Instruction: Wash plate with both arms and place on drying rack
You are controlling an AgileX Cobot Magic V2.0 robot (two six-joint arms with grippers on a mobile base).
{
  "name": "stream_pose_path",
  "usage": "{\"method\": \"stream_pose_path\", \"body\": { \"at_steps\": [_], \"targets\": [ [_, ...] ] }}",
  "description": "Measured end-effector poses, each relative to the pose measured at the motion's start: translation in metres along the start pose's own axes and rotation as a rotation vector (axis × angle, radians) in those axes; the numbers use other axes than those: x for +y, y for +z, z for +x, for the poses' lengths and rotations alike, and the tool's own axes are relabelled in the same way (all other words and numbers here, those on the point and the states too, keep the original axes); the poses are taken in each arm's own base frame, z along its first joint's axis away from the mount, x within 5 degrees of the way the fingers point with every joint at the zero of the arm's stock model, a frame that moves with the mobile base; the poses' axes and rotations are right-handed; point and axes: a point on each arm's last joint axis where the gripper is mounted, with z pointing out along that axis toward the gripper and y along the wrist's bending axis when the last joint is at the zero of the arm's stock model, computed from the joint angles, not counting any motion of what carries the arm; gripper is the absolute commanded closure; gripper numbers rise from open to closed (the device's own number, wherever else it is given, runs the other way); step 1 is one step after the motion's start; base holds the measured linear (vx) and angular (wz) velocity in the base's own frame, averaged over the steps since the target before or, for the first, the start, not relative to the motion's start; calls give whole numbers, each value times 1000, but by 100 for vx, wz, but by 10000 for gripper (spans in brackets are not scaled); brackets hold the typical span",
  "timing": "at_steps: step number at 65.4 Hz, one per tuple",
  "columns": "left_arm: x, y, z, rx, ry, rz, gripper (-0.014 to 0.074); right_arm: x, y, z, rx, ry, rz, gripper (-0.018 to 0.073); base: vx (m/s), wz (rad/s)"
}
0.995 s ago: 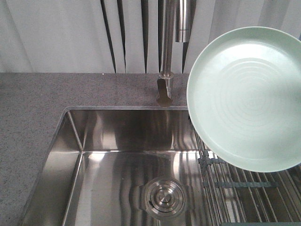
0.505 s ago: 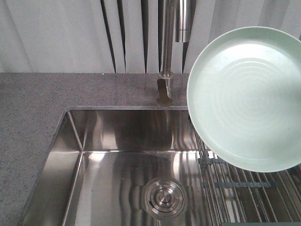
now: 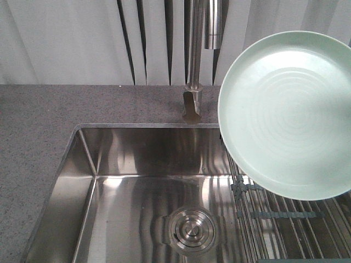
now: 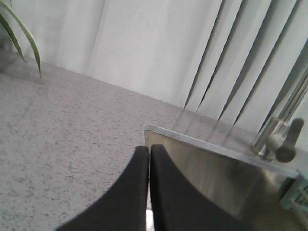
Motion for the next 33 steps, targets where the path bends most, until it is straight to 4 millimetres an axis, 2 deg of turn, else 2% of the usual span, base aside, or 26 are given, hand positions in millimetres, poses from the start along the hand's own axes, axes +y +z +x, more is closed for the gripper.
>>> {"method": "stream_pose_path", "body": {
  "at_steps": [16,28,33],
  "targets": [
    [-2,0,-5,-53,-253,27,603,-1,0,-1,-10,14,8,566,0,0],
    [-2,-1,-14,-143,-587,64,603,-7,-1,-3,-36,70,87,566,0,0],
    [-1,-1,-16,-167,-670,71,603,-10,-3,-2,-33,89,136,566,0,0]
  ]
}}
